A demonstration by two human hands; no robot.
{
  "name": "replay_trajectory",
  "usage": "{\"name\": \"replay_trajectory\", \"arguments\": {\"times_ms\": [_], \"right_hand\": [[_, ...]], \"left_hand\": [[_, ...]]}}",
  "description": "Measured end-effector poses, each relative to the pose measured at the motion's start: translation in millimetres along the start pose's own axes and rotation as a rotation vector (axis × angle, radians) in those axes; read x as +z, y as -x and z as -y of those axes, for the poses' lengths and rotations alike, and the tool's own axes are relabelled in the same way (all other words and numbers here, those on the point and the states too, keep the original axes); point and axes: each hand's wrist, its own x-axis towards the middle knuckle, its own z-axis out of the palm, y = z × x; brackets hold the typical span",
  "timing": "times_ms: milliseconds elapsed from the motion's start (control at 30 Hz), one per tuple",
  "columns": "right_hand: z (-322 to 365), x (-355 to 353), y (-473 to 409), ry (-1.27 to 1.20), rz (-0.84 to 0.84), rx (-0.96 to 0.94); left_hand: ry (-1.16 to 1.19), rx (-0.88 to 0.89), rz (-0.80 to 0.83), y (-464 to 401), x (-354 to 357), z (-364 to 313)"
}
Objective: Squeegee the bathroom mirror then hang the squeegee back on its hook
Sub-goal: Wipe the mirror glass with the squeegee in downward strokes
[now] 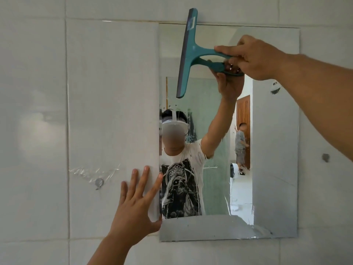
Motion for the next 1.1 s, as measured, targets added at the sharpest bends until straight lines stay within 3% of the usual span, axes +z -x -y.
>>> {"name": "replay_trajectory", "arguments": {"times_ms": [567, 1100], "right_hand": [[-37.1, -8.7, 34.0, -0.036, 0.028, 0.077], [-88.5, -6.3, 121.2, -0.034, 0.034, 0.409]], "left_hand": [[-0.001, -0.002, 0.003, -0.2, 0.1, 0.3], [0.023, -0.006, -0.009, -1.1, 1.5, -0.2]]}}
